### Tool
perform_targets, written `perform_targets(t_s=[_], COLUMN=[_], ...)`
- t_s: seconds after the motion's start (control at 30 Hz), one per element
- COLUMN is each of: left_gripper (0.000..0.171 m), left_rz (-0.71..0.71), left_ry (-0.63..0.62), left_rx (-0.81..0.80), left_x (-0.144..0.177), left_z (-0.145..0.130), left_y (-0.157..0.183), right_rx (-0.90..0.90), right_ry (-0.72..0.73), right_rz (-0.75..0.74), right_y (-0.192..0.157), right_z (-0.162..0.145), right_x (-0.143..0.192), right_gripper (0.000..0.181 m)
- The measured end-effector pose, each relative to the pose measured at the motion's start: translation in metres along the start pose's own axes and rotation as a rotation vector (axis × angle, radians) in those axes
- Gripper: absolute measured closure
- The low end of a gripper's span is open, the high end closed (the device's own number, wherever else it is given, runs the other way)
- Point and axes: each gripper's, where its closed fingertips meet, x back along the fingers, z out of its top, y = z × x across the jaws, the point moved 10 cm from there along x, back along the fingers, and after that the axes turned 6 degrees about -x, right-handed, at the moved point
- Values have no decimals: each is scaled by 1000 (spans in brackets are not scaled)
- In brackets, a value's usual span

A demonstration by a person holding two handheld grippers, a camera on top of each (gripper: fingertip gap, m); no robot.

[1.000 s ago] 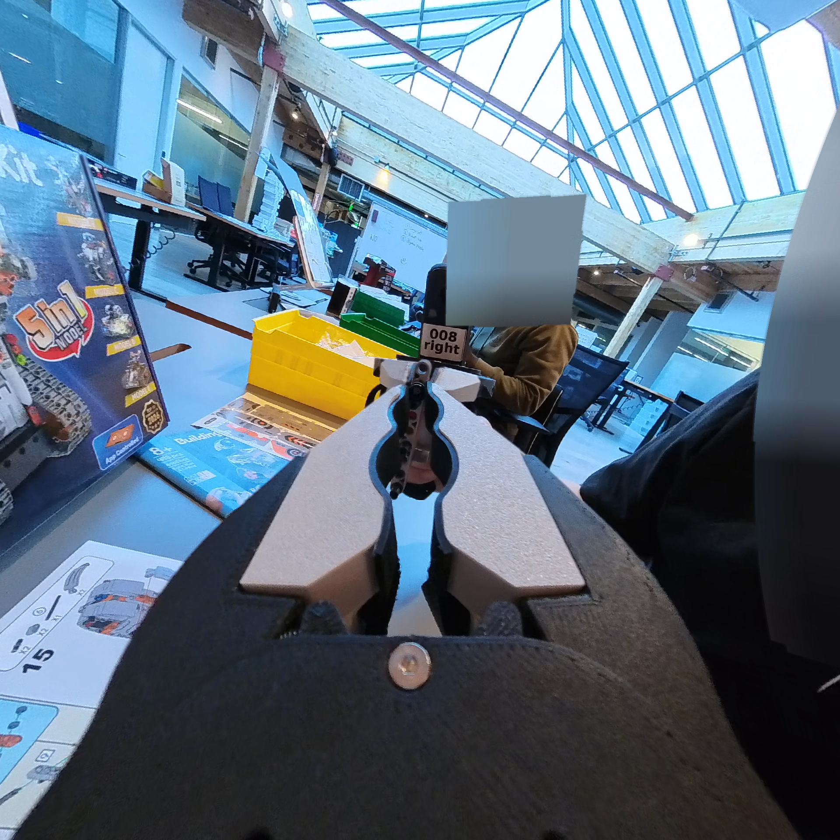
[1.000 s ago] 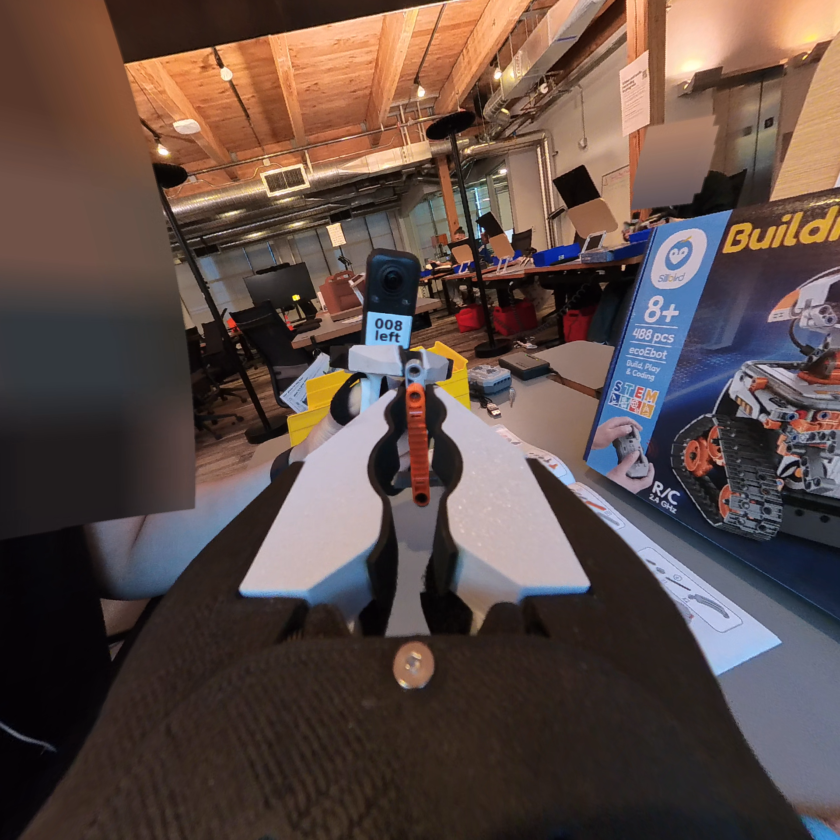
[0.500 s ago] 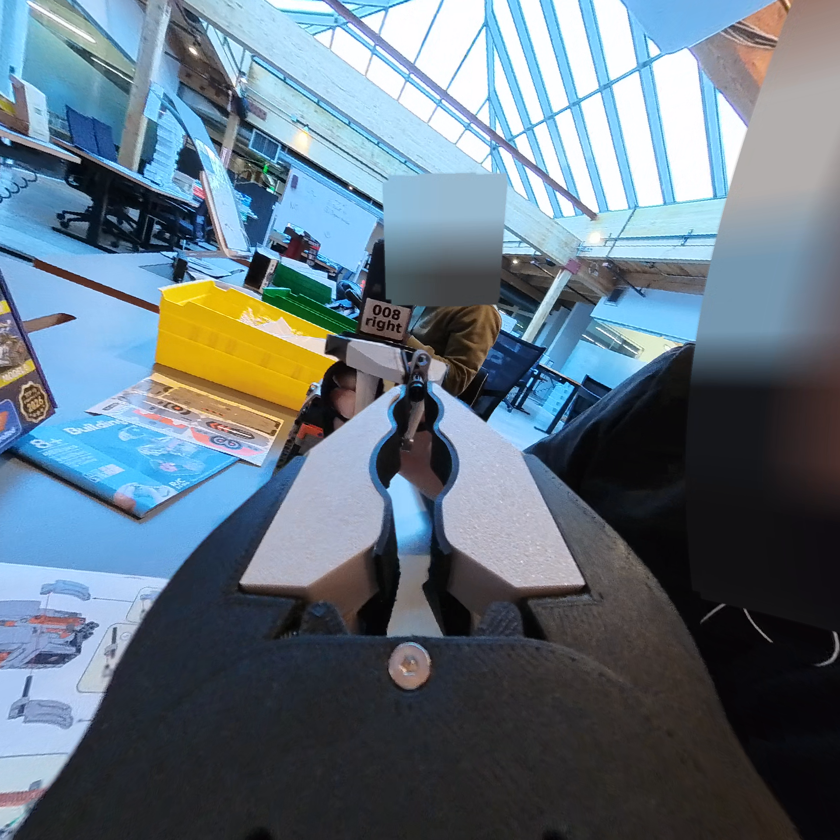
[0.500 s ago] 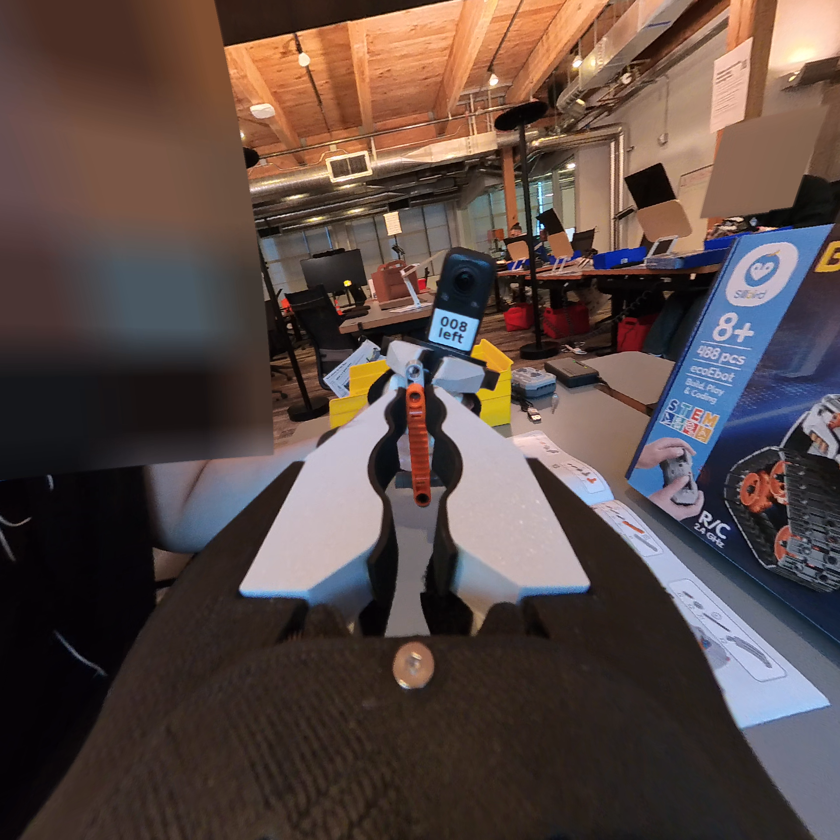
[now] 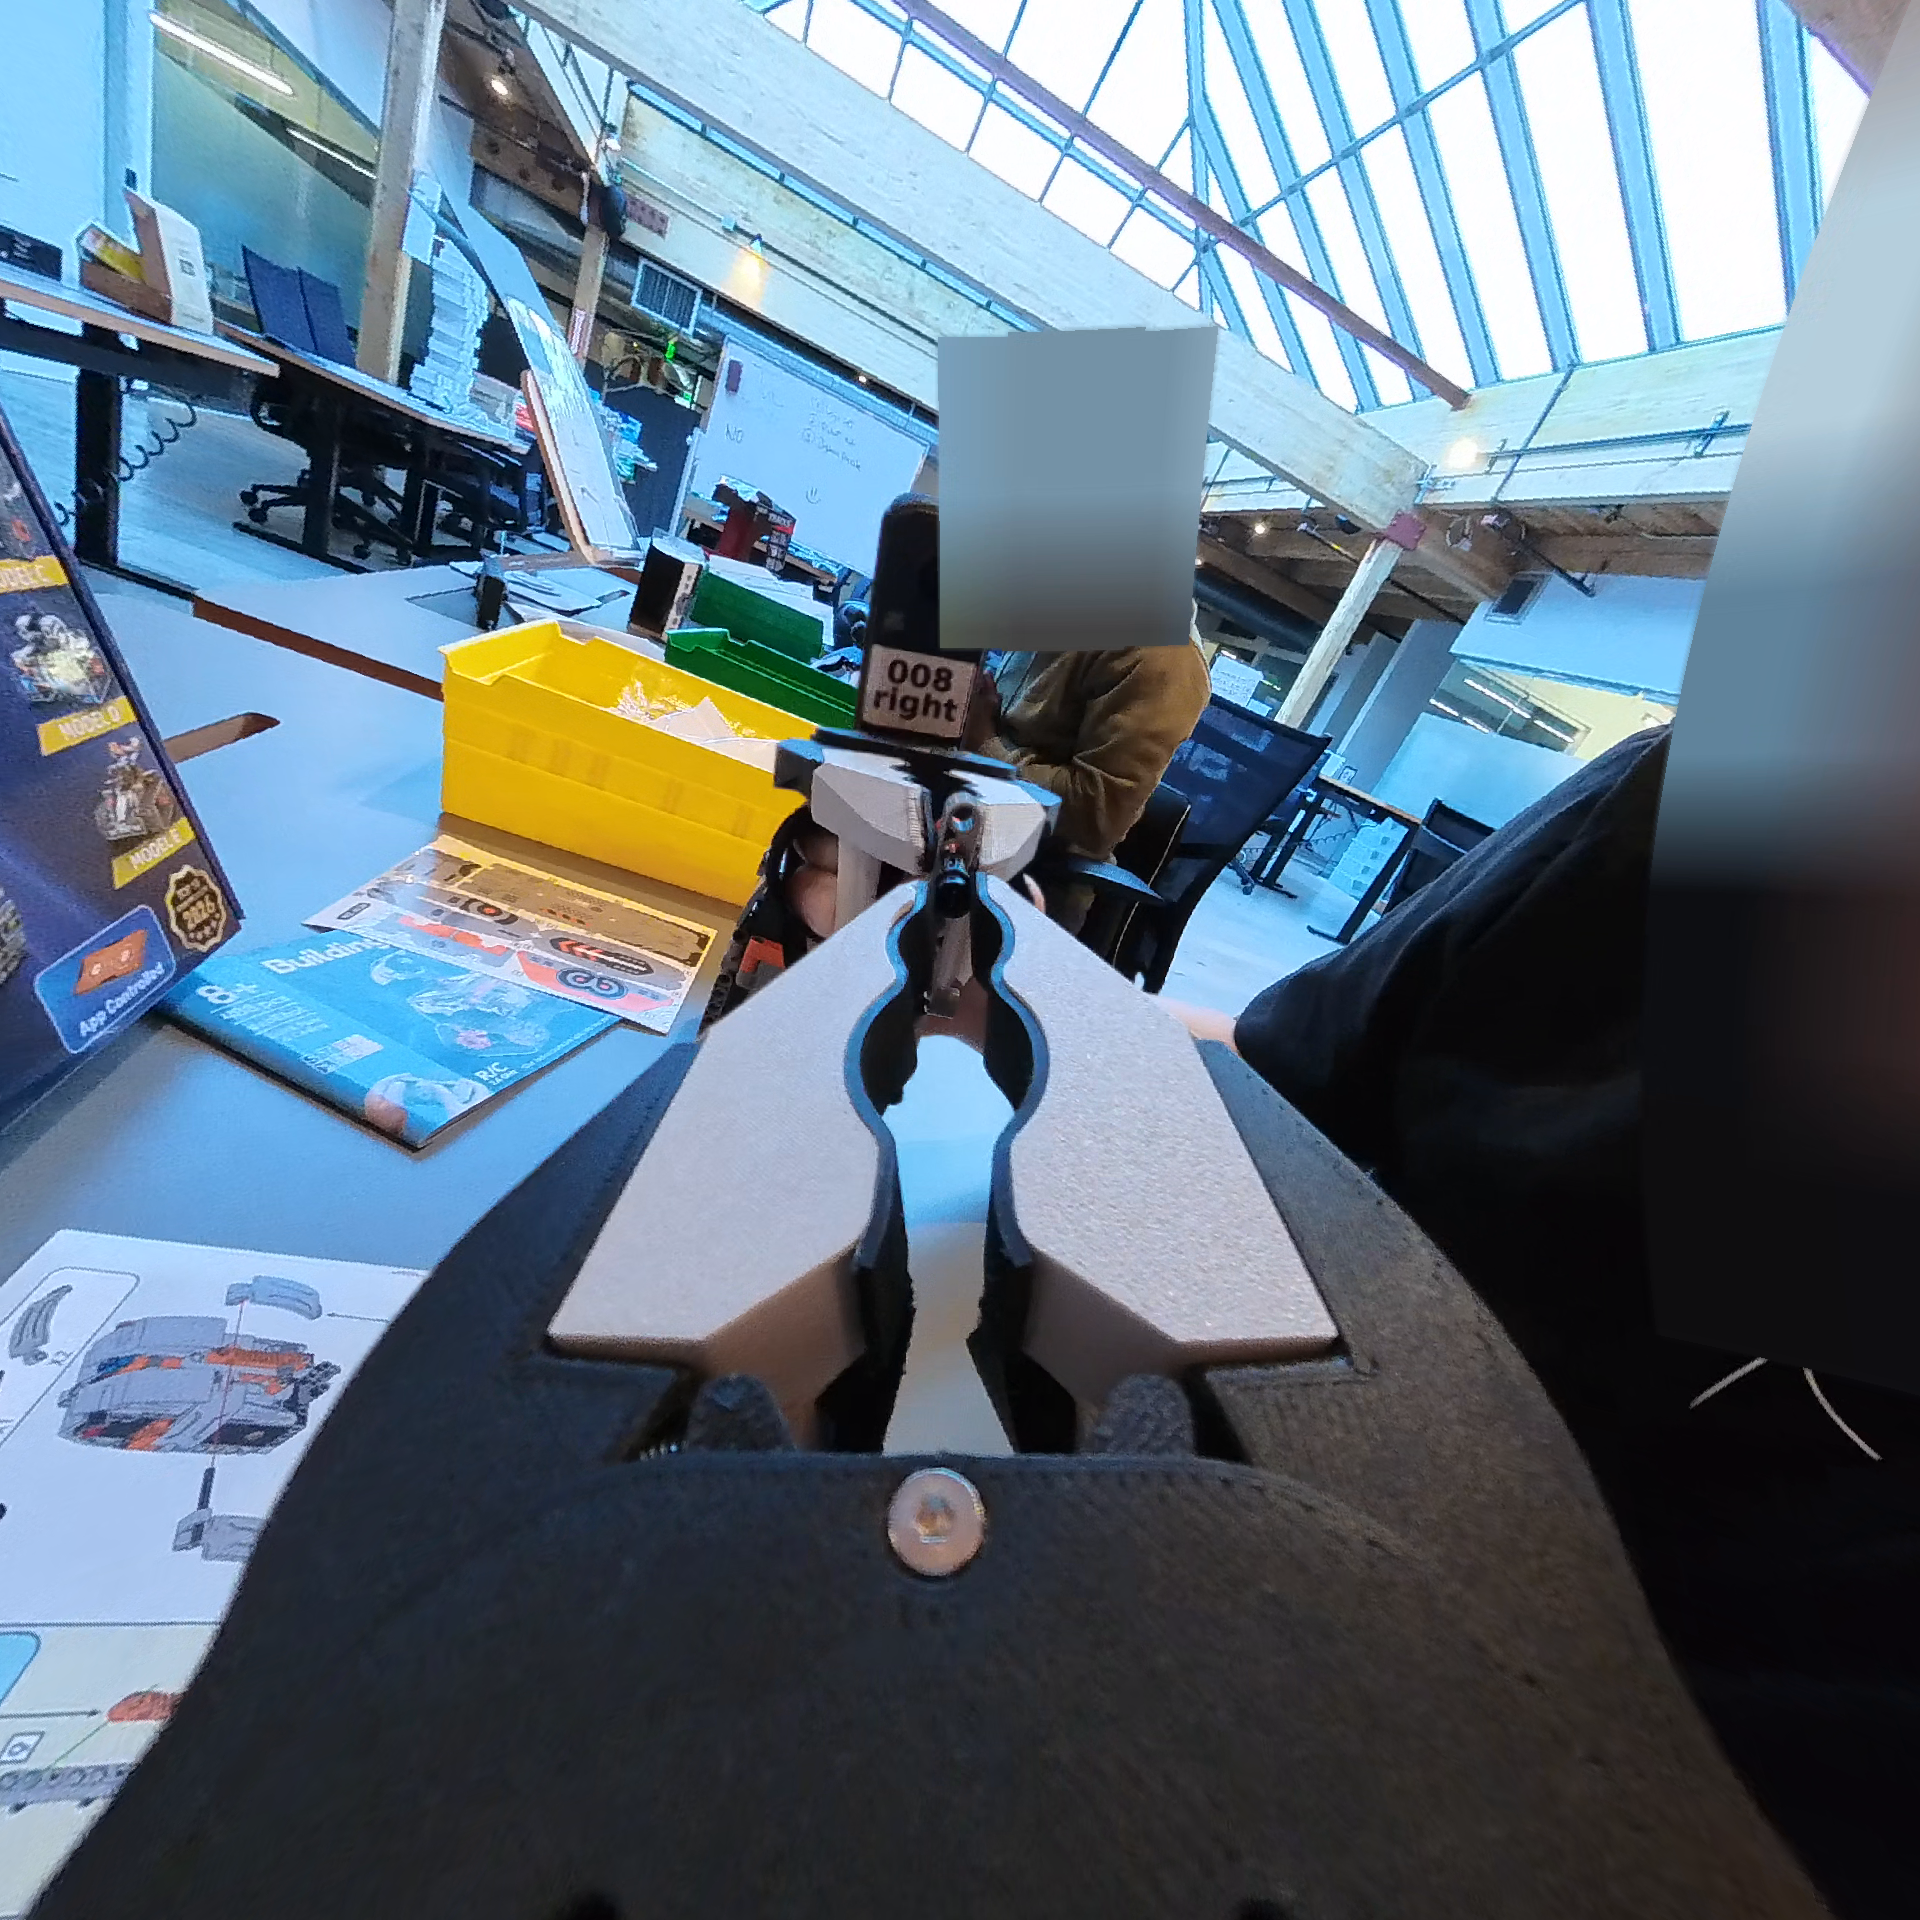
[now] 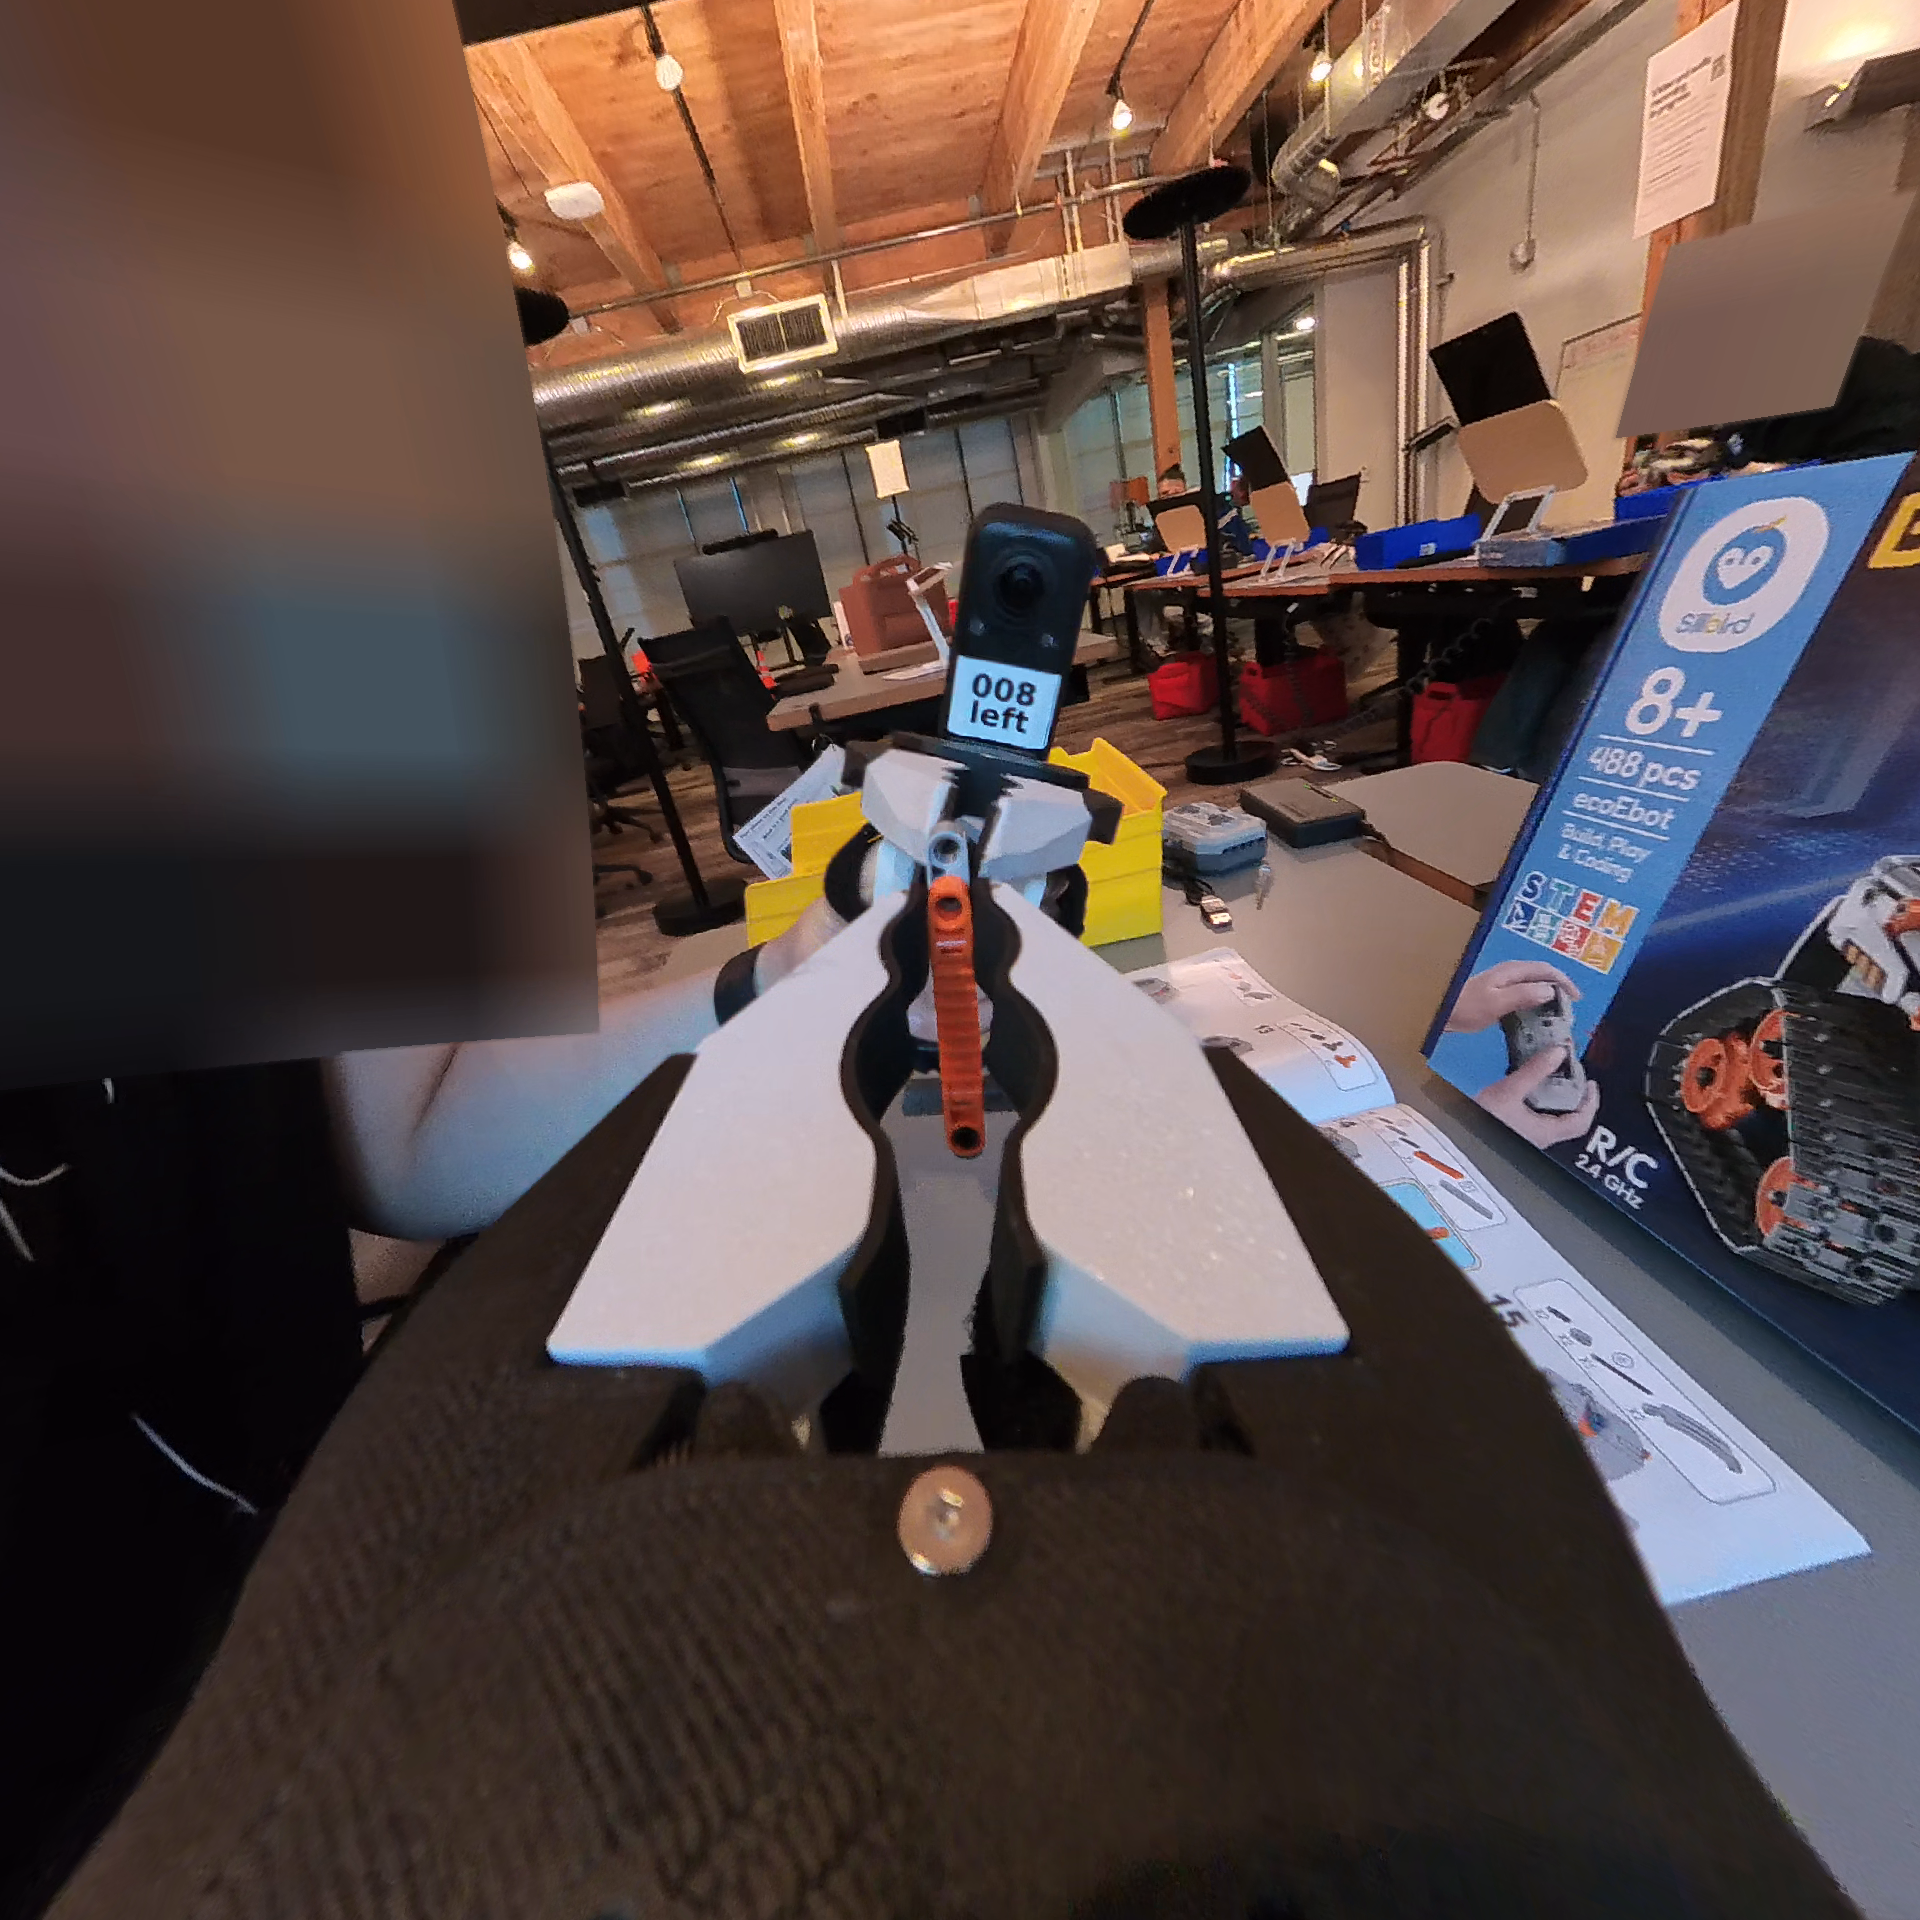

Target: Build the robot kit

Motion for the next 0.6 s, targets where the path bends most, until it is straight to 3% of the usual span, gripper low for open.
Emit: perform_targets(t_s=[0.27, 0.5, 0.6], left_gripper=[169, 169, 169], left_rz=[32, 26, 64], left_ry=[-122, -79, -206], left_rx=[-31, 9, 55], left_x=[-13, -9, 1], left_z=[-9, -11, -16], left_y=[1, -7, -11], right_rx=[33, 42, -40], right_ry=[-40, -50, -109], right_rz=[-23, -78, -66], right_y=[-3, 0, 1], right_z=[0, 5, 6], right_x=[-2, 7, 10], right_gripper=[175, 176, 176])
